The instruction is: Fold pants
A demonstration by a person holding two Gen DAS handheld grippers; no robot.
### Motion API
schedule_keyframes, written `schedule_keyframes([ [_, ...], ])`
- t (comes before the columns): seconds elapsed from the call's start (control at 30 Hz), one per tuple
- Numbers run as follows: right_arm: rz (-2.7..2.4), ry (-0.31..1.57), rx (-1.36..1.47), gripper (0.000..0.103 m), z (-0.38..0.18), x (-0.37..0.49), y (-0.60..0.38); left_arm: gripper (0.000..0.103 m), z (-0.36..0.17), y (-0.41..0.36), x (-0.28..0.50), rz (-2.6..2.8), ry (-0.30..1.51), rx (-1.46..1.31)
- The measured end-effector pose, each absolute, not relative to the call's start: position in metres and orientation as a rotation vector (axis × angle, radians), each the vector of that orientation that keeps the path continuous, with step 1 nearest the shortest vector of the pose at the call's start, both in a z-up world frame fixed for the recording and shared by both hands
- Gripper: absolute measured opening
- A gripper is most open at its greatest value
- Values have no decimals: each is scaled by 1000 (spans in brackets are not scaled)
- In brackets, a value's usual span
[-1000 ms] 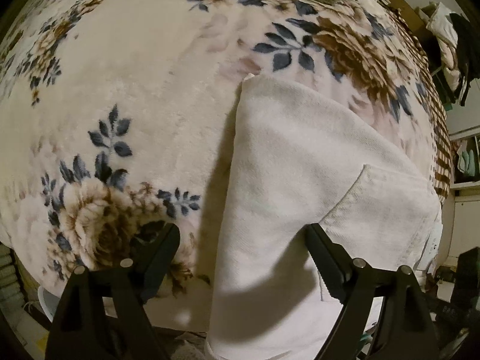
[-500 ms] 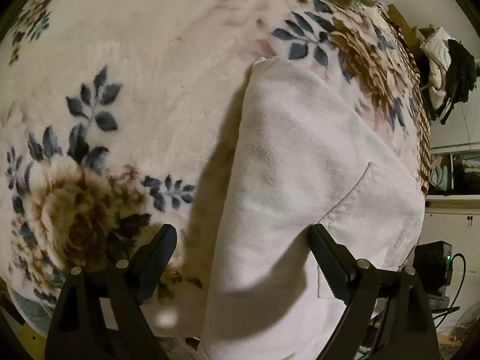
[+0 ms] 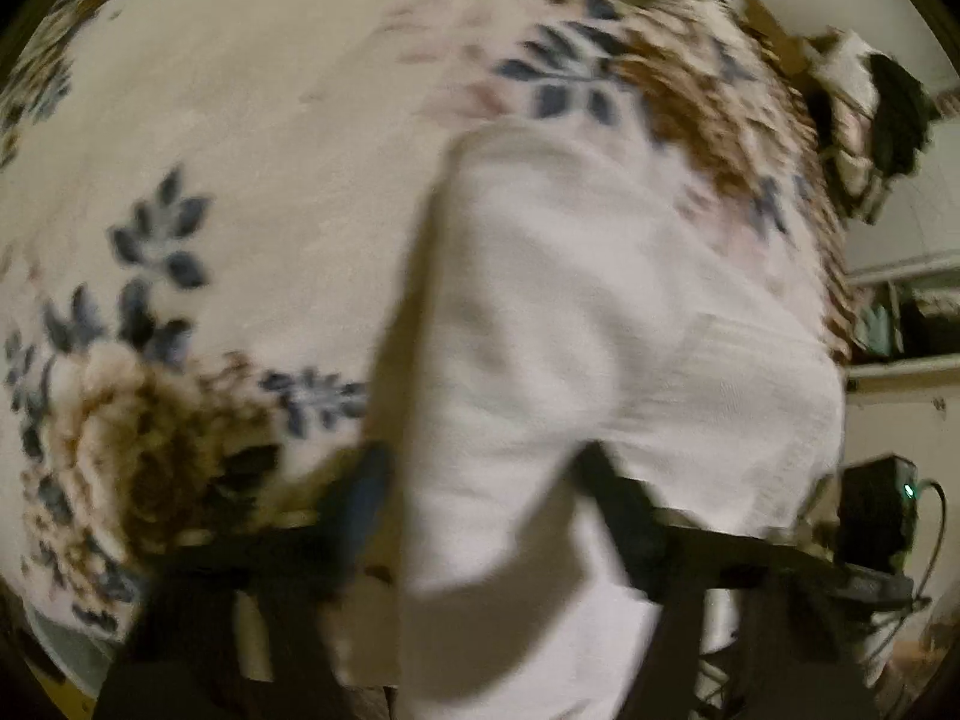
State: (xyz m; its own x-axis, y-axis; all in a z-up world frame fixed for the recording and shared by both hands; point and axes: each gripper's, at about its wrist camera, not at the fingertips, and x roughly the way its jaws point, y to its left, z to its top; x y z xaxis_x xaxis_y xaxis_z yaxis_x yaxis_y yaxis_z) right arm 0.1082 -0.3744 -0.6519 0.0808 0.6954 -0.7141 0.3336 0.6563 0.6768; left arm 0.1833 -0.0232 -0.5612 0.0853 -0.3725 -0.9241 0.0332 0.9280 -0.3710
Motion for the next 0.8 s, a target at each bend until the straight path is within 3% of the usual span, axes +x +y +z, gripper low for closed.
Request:
schedule_keyframes([
  [0.17, 293, 1507, 868, 47, -644, 106, -373, 30, -551, -32, 181, -312, 1431, -230],
  [0.27, 270, 1492, 864, 37, -637, 105, -373, 24, -545, -33, 179, -313, 1415, -220],
  [0.37, 254, 1485, 862, 31, -631, 103, -384, 22, -539, -34, 178, -311, 1408, -215],
  [0.8, 248, 1452, 810, 25, -594, 107, -374, 20, -496, -30, 174, -321, 1347, -218],
])
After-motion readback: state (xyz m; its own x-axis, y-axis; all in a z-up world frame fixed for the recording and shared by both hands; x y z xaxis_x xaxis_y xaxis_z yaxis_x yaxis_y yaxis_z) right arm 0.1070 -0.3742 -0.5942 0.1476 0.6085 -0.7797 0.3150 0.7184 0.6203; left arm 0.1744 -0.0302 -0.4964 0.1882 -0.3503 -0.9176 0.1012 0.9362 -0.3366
